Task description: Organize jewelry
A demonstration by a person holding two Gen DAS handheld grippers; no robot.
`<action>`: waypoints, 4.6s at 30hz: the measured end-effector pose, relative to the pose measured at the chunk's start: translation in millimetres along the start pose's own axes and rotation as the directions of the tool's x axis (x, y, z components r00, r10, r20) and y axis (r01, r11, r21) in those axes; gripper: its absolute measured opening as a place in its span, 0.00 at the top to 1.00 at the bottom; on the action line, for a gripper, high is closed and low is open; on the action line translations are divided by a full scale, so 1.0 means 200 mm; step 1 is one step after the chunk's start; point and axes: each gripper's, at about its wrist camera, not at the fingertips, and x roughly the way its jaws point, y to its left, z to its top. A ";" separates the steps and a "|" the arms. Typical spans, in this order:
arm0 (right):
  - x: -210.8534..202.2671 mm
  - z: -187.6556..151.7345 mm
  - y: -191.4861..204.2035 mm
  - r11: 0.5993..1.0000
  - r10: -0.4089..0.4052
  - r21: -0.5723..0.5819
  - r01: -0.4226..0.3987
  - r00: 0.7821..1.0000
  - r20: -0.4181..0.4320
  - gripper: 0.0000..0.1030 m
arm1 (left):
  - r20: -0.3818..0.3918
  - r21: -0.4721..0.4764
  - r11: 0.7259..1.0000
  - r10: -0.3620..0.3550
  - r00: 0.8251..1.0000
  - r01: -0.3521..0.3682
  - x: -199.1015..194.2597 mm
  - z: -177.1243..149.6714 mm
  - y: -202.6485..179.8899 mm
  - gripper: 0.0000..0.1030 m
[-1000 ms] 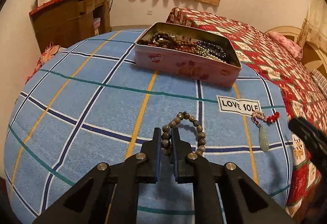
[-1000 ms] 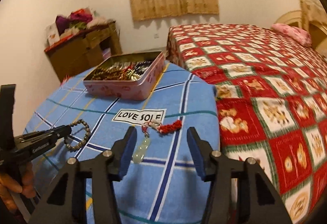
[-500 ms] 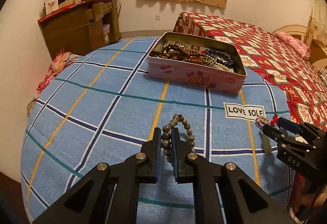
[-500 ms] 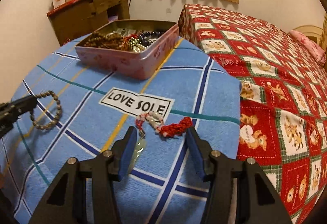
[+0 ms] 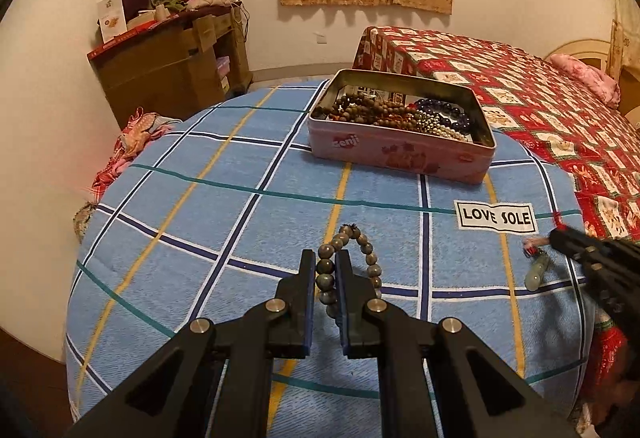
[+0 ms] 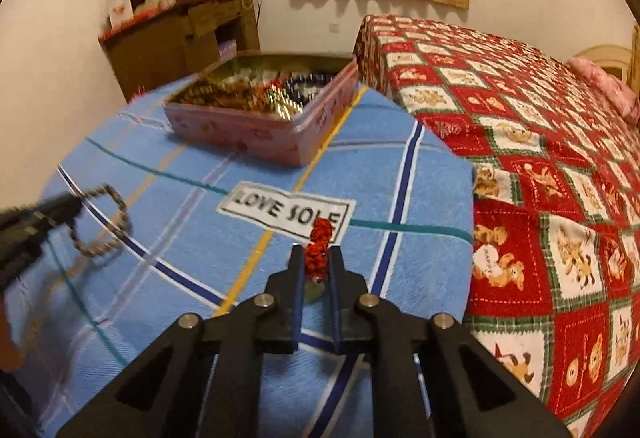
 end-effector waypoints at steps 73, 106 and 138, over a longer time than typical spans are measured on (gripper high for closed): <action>-0.36 0.71 0.02 0.972 0.200 0.037 -0.233 0.898 0.392 0.87 | 0.207 0.004 0.995 -0.099 0.973 0.100 0.05 0.58 -0.15 0.92; 0.39 0.63 -0.02 0.984 0.120 0.121 -0.133 0.987 0.105 0.87 | 0.071 0.075 0.997 0.025 0.997 -0.031 0.68 0.66 -0.28 0.92; 0.22 0.56 -0.06 0.966 0.006 0.253 -0.059 0.979 0.203 0.10 | 0.023 0.044 0.995 0.089 0.996 -0.090 0.54 0.65 -0.23 0.21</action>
